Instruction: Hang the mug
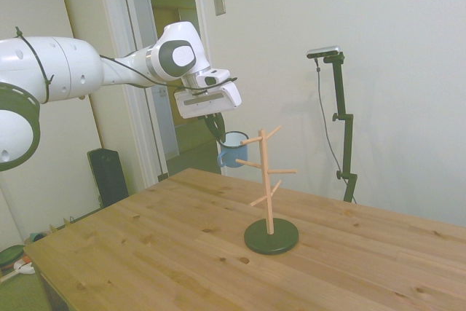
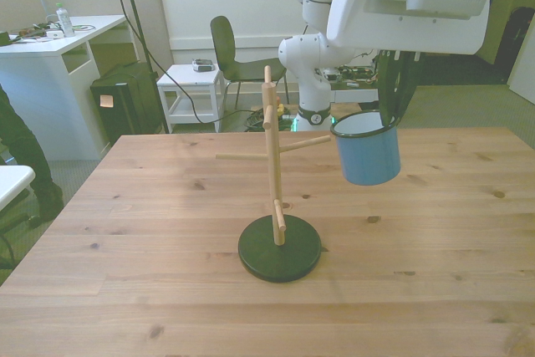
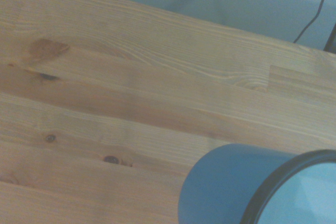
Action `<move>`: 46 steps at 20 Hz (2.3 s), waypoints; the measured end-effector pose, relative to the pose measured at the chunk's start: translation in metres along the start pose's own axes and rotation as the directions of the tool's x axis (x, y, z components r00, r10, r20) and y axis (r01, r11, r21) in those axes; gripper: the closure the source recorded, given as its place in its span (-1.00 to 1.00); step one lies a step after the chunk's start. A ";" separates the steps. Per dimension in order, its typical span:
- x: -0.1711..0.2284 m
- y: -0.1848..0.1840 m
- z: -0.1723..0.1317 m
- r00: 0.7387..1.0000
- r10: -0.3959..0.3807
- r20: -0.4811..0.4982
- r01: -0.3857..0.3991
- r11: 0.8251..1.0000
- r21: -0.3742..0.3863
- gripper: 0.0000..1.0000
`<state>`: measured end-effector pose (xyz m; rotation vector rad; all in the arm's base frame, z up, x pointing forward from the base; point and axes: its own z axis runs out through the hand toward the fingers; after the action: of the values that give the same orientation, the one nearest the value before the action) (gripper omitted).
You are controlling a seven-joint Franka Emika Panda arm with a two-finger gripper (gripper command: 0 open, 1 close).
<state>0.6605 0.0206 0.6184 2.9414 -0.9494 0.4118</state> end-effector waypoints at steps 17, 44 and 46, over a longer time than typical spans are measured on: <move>0.024 0.025 0.003 0.999 0.041 0.009 -0.041 0.999 0.010 1.00; 0.045 0.108 0.013 0.994 0.096 0.049 -0.097 0.995 0.019 -1.00; 0.044 0.118 0.012 0.994 0.097 0.047 -0.098 0.995 0.020 -1.00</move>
<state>0.6293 -0.1022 0.6112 2.9448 -1.1050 0.3621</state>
